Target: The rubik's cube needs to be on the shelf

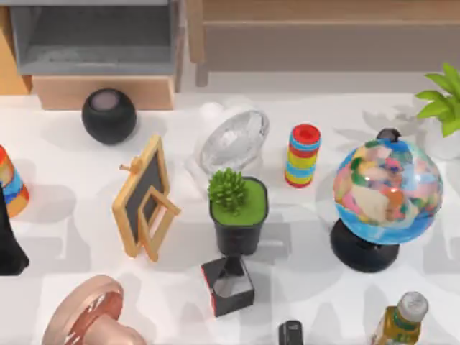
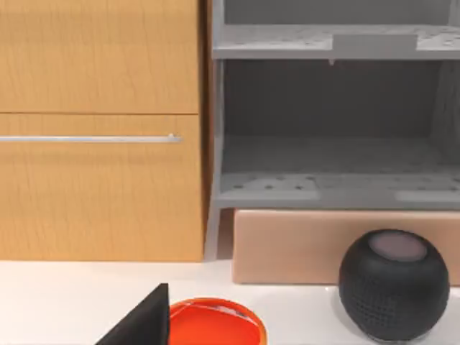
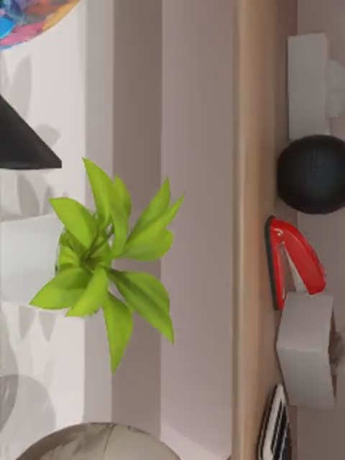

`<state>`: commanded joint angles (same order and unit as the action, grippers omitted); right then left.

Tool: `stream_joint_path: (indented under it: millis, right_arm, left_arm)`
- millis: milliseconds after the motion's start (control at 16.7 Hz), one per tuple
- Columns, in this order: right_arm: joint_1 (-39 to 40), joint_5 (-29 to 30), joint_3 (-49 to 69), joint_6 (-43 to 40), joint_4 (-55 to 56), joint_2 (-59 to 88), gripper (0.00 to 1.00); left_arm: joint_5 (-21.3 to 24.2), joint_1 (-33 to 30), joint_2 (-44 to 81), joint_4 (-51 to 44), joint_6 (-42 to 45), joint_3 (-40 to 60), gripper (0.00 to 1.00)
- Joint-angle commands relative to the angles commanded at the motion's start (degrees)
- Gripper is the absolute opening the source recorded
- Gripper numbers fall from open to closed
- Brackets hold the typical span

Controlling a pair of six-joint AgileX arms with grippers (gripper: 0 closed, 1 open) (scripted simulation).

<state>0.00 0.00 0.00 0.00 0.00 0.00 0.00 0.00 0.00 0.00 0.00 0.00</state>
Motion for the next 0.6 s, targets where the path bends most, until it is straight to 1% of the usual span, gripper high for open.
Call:
stream_joint_path:
  millis: [180, 300, 420, 600]
  right_arm:
    - [0.00, 0.00, 0.00, 0.00, 0.00, 0.00, 1.00]
    - [0.00, 0.00, 0.00, 0.00, 0.00, 0.00, 1.00]
    - [0.00, 0.00, 0.00, 0.00, 0.00, 0.00, 1.00]
    - [0.00, 0.00, 0.00, 0.00, 0.00, 0.00, 1.00]
  left_arm:
    - [0.11, 0.09, 0.55, 0.18, 0.32, 0.16, 1.00]
    - [0.70, 0.56, 3.35, 1.21, 2.03, 1.08, 1.00]
    - [1.73, 1.43, 8.29, 3.20, 5.16, 2.88, 1.00]
    - [4.00, 3.42, 19.10, 8.08, 12.37, 7.34, 1.00]
